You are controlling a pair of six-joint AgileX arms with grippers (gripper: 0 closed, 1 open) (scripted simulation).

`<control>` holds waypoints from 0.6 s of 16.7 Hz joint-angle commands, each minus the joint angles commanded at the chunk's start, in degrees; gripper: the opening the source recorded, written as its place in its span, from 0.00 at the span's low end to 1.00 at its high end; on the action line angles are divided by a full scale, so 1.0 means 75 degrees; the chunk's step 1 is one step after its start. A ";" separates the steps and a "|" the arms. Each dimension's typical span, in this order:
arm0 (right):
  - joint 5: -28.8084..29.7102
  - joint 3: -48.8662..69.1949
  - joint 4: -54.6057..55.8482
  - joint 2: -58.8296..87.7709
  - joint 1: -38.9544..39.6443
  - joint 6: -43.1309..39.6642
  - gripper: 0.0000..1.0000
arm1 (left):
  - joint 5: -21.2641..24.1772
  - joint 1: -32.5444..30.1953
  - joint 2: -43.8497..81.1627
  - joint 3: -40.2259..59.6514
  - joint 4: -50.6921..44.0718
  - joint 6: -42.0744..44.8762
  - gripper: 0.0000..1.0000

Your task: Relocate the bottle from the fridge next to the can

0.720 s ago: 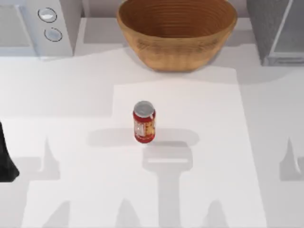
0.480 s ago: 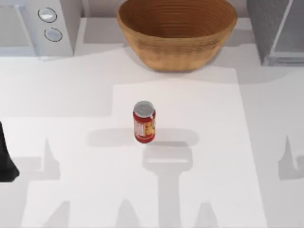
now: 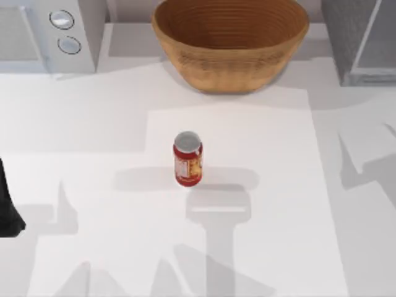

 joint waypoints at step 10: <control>-0.3873 0.4677 0.3301 0.9410 -0.1638 0.0116 1.00 | 0.0000 0.0000 0.0000 0.0000 0.0000 0.0000 1.00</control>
